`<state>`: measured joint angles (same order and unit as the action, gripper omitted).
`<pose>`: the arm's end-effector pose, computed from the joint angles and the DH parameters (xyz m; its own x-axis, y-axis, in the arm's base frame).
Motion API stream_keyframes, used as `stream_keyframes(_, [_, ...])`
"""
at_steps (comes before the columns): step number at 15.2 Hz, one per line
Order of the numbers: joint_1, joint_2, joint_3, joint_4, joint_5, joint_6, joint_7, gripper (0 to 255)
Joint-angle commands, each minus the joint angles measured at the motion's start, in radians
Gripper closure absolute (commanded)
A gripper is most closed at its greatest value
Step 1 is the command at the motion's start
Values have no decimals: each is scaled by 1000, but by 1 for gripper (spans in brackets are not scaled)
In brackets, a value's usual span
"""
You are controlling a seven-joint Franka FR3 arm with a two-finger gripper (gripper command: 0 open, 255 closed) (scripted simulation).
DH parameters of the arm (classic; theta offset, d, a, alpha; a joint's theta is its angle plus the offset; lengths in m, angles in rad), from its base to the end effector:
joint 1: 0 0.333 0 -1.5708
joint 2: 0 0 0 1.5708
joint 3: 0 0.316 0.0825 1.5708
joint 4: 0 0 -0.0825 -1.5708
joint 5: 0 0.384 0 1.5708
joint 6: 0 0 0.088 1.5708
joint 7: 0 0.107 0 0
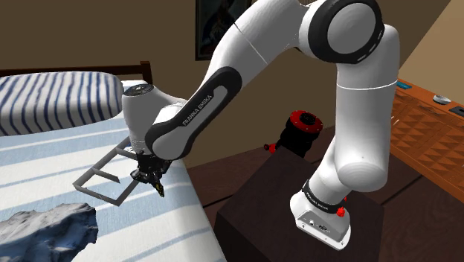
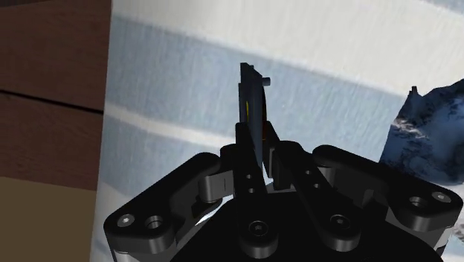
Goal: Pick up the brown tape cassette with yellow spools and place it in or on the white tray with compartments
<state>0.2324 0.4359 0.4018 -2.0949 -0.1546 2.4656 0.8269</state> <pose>0.4687 0.3431 0.2243 0.9927 -0.1006 -0.0664 -0.1030 -0.9941 -0.0346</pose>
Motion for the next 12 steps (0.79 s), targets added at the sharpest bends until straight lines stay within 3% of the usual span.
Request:
stream_keyframes(1, [-7,-23,8,-1,12,-22,-8,255])
stream_keyframes(5, [-18,40,-12,123,0,-85,-43,255])
stream_keyframes(12, [-22,232,-57,465,-29,-242,-121,255])
